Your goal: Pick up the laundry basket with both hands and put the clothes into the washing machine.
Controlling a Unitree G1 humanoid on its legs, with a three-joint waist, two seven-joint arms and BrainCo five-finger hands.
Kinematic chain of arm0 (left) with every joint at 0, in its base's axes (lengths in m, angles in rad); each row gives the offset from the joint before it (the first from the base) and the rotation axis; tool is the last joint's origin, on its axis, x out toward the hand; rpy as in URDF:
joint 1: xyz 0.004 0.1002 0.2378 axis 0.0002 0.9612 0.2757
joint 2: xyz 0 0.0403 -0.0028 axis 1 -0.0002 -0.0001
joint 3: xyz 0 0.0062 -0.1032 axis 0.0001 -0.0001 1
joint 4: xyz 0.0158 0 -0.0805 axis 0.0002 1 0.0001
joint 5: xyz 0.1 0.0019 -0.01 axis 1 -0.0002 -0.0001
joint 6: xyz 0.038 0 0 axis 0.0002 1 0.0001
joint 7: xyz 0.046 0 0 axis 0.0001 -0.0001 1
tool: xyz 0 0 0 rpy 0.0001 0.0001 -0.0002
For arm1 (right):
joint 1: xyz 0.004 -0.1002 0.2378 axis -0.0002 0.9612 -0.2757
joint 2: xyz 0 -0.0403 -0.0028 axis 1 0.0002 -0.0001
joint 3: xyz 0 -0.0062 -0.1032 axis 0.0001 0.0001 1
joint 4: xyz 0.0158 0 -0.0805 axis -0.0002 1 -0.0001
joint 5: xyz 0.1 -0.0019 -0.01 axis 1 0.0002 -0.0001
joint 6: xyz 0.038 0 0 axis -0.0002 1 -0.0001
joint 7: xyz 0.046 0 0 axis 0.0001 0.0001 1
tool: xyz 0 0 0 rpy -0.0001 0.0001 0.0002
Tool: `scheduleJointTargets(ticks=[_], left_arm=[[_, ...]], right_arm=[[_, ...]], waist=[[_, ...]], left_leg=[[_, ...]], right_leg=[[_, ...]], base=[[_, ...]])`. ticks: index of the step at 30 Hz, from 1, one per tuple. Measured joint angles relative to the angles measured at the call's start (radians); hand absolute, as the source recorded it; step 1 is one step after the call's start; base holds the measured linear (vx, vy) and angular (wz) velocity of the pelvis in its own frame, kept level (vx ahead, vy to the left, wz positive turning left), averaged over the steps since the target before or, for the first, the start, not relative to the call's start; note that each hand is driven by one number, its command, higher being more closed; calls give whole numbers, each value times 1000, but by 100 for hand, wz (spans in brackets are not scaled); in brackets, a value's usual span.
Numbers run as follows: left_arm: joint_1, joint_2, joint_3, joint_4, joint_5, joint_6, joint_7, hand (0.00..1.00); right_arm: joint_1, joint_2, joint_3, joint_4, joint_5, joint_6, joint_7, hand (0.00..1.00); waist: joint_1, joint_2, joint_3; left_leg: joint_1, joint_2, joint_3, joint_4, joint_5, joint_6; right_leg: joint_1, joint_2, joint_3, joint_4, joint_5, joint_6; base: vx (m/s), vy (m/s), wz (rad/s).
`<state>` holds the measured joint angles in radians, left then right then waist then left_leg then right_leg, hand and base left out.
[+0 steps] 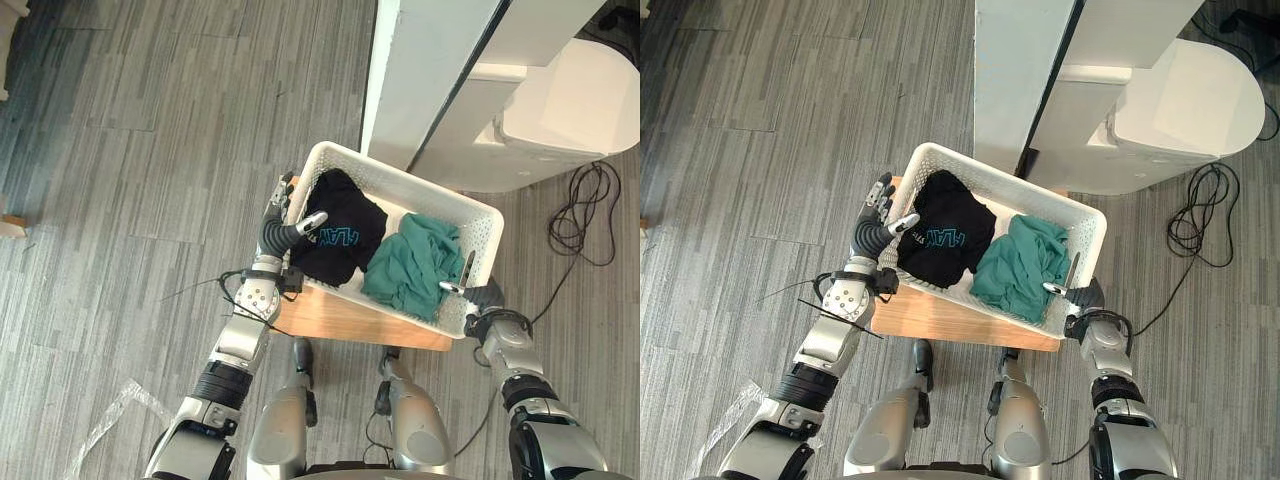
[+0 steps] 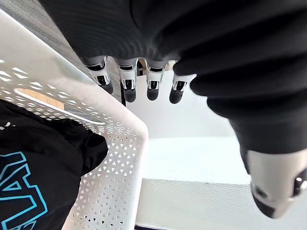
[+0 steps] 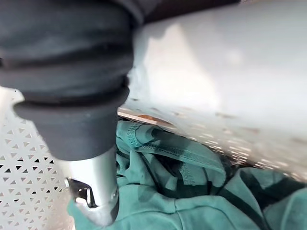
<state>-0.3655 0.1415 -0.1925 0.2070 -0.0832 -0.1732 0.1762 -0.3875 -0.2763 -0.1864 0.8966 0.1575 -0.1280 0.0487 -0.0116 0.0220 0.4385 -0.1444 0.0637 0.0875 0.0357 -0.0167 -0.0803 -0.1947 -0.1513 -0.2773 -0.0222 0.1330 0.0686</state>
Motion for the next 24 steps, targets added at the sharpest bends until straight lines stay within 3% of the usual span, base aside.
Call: scheduleJointTargets(ticks=[3,10,18,24], left_arm=[[-1,-1,5,20,22,0,0,0],[-43,1,80,358,134,41,11,0],[-47,-1,126,636,133,86,21,0],[-29,-23,127,676,118,102,19,0]], right_arm=[[3,4,0,0,0,-2,1,0],[4,41,9,-17,-3,7,21,0],[-9,53,11,-16,-11,27,17,0],[-10,55,25,-8,-12,28,17,0]], waist=[[0,0,-4],[0,8,-42],[0,10,-42],[1,9,-42]], left_leg=[[0,0,0,0,0,0],[0,1,2,-2,0,0],[10,0,18,-3,0,0],[27,3,26,-20,5,1]], right_leg=[[0,1,0,0,0,0],[5,12,-3,-18,5,-7],[23,17,6,-57,32,-8],[32,22,14,-65,36,-8]], base=[[0,0,0],[9,6,-1],[-5,8,-5],[4,1,-5]])
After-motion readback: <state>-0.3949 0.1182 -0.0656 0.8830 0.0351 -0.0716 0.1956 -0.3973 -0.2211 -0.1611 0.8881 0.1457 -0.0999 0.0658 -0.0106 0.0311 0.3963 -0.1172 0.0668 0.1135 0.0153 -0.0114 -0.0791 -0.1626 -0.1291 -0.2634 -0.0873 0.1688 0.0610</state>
